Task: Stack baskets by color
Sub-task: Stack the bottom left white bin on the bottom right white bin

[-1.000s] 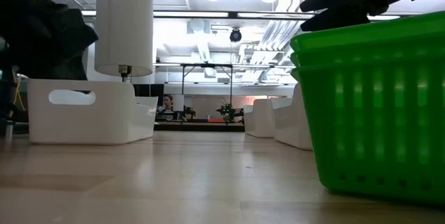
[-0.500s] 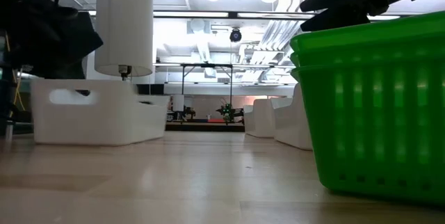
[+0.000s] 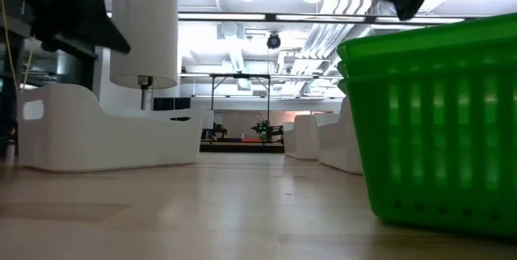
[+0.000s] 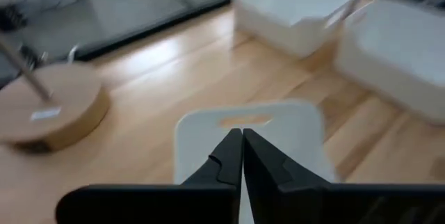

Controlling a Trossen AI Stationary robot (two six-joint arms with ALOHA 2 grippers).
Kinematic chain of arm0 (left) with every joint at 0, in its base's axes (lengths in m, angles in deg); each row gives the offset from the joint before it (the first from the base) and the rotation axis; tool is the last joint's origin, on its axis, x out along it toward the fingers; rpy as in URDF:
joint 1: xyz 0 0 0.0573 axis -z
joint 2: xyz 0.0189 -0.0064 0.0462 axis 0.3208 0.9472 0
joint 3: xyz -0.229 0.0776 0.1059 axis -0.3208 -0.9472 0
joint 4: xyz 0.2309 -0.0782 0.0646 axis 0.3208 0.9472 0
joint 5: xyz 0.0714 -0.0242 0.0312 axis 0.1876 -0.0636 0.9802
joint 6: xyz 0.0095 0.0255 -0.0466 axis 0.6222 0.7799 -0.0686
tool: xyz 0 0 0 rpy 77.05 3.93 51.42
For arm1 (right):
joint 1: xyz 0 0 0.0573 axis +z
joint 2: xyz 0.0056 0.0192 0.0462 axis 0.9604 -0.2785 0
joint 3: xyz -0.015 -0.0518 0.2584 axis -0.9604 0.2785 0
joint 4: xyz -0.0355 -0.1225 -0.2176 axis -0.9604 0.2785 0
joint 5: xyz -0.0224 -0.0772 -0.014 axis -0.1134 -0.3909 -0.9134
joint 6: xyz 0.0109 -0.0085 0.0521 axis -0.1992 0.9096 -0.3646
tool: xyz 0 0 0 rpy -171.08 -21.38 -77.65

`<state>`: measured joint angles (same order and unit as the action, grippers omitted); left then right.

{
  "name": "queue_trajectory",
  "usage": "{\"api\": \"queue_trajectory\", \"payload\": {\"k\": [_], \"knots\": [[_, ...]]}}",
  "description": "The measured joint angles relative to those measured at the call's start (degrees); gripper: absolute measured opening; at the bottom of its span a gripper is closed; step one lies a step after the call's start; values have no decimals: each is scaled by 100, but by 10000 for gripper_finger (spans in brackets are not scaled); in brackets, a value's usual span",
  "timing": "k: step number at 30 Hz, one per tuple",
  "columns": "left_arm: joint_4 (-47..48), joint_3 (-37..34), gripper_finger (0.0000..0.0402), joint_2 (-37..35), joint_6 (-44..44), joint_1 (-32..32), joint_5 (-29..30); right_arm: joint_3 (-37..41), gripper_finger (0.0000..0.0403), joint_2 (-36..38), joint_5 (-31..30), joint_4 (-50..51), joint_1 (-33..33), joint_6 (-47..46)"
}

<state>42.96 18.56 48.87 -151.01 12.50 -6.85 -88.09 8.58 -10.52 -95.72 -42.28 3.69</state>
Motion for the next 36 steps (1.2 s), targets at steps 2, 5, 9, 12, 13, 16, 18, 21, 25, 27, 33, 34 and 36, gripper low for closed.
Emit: {"api": "queue_trajectory", "payload": {"k": [2,5,9,12,13,16,18,21,25,27,33,34,36], "knots": [[7,108,1,-61,158,134,88,0,226,12,46,-216,129,221],[17,153,1,-78,256,197,-111,0,226,22,-60,-225,248,239],[46,150,17,-32,402,29,-185,-2,226,24,-100,-174,297,141],[36,132,45,2,703,-378,-734,-2,226,24,-101,-167,297,130],[16,106,58,1,798,-525,-939,0,226,26,-101,-167,288,127],[-13,-22,99,0,992,-957,-1450,0,226,26,-101,-137,258,102],[-171,-132,126,0,996,-1219,-1680,0,226,26,-111,-117,258,102],[-596,-368,164,0,1276,-1481,-1935,-1,226,26,-193,-61,257,92],[-1068,-582,200,0,1588,-1732,-2244,-1,226,26,-203,-7,256,92],[-1218,-684,212,0,1655,-1855,-2352,-2,226,26,-217,-3,256,89],[-1241,-792,223,0,1675,-2085,-2606,0,226,26,-226,-5,256,86],[-1264,-792,222,0,1711,-2104,-2686,-2,226,26,-228,-5,256,89],[-1290,-792,215,0,1741,-2121,-2781,-2,226,26,-230,-5,256,89]]}}
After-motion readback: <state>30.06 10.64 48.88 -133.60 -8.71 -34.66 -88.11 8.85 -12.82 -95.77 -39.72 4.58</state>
